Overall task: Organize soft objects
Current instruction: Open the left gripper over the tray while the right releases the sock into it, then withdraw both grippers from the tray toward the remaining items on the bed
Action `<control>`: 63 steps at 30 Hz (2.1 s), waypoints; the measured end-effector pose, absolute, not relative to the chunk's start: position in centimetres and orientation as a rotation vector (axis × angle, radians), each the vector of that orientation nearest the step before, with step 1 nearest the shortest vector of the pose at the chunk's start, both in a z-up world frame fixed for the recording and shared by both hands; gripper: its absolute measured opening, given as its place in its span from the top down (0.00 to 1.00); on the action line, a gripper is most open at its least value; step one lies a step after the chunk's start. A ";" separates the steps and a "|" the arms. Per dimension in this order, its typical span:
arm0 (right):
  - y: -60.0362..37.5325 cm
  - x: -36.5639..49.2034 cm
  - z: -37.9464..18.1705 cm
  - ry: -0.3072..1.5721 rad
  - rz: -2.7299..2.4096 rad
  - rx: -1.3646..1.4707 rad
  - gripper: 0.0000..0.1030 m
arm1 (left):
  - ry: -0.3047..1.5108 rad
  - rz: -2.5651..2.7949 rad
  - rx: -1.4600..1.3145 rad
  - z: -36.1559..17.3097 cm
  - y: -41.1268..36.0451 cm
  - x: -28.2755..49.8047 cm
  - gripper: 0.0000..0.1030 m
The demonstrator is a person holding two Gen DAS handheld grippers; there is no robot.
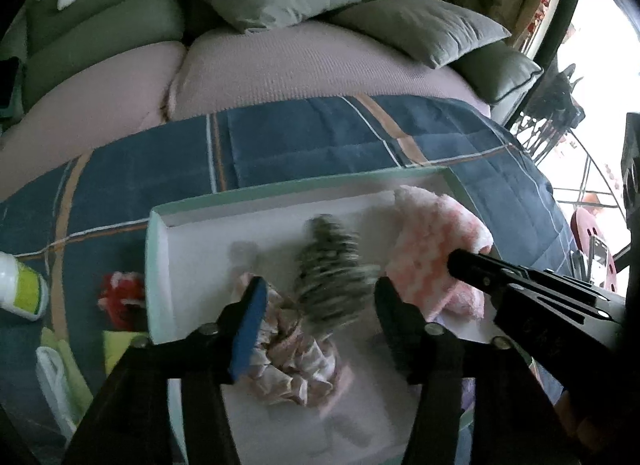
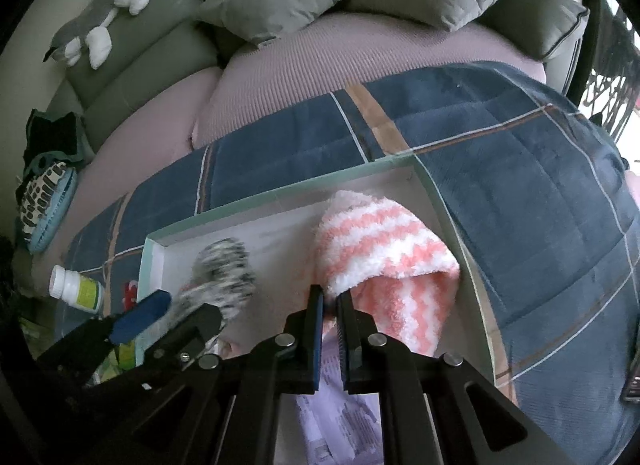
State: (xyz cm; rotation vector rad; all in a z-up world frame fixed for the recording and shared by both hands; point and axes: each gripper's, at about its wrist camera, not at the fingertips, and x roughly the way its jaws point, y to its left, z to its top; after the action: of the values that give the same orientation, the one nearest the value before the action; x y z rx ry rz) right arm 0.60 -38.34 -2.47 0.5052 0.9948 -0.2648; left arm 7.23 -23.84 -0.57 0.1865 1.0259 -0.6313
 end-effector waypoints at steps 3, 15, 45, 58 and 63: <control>-38.2 0.4 -1.7 0.983 -0.265 0.496 0.91 | 1.007 -0.608 0.174 0.4 -22.8 7.4 0.36; -36.7 0.8 -1.6 0.990 -0.239 0.458 0.87 | 0.993 -0.409 0.097 1.3 -16.7 9.7 0.30; -34.9 1.8 -2.6 1.056 -0.259 0.358 0.00 | 1.088 -0.167 0.096 -2.8 -11.9 12.1 0.04; -32.3 2.0 -0.1 0.992 -0.208 0.331 0.00 | 1.050 -0.158 0.075 -0.2 -9.0 11.7 0.04; -29.6 2.6 0.5 0.979 -0.124 0.322 0.00 | 1.057 -0.018 0.037 0.1 -4.4 11.8 0.04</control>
State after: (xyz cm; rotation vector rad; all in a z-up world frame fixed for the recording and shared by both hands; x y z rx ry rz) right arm 2.58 -29.64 0.52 0.3221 0.9794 -0.1243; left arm 11.76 -4.41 0.15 0.0370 1.0567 -0.0179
